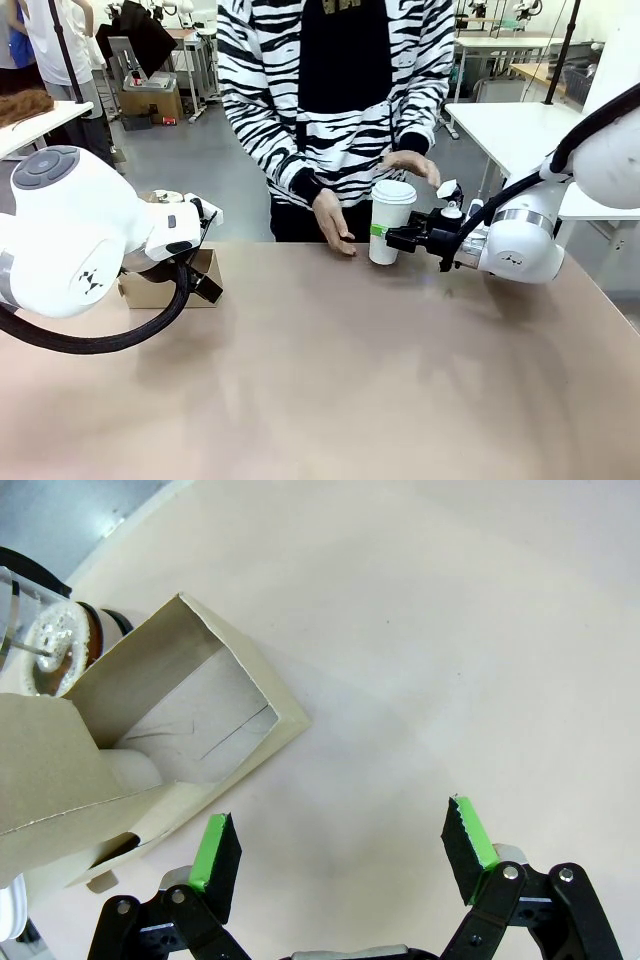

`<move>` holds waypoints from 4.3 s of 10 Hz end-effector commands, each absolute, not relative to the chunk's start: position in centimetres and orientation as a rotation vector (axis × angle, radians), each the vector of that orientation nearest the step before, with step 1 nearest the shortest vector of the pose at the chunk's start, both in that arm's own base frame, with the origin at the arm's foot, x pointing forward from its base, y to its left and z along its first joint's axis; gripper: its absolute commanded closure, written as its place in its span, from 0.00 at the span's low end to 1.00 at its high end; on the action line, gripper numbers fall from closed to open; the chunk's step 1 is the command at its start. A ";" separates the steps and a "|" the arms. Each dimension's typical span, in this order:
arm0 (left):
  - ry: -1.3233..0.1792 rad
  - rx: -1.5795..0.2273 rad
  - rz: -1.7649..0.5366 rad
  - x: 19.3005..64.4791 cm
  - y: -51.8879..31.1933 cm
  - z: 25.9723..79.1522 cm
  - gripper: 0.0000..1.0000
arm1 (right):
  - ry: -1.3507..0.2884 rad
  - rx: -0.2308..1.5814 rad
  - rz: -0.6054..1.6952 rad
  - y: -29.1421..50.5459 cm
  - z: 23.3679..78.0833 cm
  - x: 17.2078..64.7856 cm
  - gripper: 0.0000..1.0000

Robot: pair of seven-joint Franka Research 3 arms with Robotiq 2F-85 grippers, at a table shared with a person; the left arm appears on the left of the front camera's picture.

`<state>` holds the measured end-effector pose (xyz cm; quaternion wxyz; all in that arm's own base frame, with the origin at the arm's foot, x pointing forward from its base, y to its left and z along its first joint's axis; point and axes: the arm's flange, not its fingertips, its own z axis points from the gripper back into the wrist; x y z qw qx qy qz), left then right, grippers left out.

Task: Pour a drink into a cup and package it in a carrier.
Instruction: When a person places the Paper Cup Lid on the 600 ml Paper Cup , lift the 600 ml Paper Cup, then position the Cup Carrier in the center of the table.

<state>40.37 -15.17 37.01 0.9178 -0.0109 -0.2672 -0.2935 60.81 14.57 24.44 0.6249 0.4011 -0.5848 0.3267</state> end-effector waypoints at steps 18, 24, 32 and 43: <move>-0.551 -0.025 -0.604 40.3 -15.2 37.1 0.00 | -1.341 0.919 0.745 14.7 24.8 60.9 0.20; -0.551 -0.025 -0.604 40.3 -15.2 37.1 0.00 | -1.329 0.899 0.764 14.4 26.8 59.8 0.20; -0.551 -0.025 -0.604 40.3 -15.2 37.1 0.00 | -1.178 0.793 0.940 14.1 52.0 48.1 0.20; -0.551 -0.025 -0.604 40.3 -15.2 37.1 0.00 | -1.156 0.791 1.000 14.2 54.5 44.3 0.20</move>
